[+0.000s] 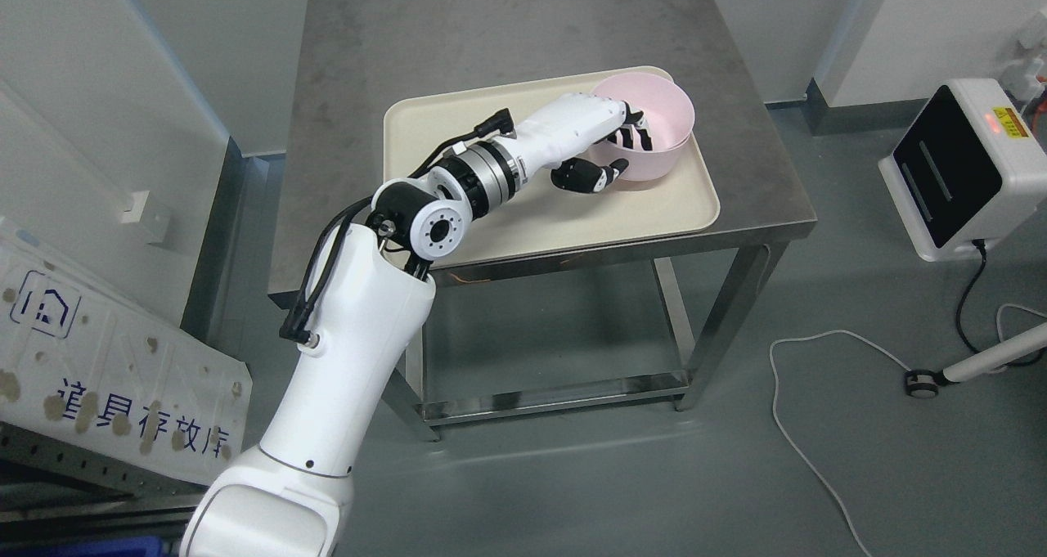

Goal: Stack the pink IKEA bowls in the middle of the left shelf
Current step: 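Lift the stacked bowls off the tray with the left hand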

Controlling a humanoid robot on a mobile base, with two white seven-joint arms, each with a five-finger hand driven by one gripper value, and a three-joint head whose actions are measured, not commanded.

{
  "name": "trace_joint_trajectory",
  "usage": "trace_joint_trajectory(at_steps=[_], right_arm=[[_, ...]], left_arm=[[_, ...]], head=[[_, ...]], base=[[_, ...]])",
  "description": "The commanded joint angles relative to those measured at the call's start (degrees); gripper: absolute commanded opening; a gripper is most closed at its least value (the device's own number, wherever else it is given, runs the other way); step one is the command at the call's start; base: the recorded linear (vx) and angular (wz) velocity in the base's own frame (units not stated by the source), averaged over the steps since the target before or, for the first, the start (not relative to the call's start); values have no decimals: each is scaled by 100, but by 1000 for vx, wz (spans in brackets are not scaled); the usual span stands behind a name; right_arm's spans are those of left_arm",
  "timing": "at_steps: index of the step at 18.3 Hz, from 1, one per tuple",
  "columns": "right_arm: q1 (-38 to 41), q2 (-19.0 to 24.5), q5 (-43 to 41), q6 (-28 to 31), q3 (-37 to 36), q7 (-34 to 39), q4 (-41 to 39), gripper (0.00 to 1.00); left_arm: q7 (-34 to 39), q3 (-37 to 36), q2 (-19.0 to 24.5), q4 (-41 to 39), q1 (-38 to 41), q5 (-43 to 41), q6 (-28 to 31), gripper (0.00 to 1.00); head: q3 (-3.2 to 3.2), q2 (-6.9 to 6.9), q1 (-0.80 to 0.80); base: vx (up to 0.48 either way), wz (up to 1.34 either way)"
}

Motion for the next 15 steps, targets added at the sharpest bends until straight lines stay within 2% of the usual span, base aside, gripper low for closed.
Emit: trace_joint_trajectory(at_steps=[1,7,15], right_arm=[[0,-100,44,4,-62,-3,0,100],[0,-100,44,4,-62,-3,0,100],[0,-100,44,4,-62,-3,0,100]], left_arm=[[-87,1454,101,-205,35,520,-526,0],[-149,2044,101,-574,430,766,-1335,0],[-140,2106,101,-724,624,766,-1530,1]], head=[[0,0,0],[0,0,0],[0,0,0]], base=[[0,0],[0,0],[0,0]])
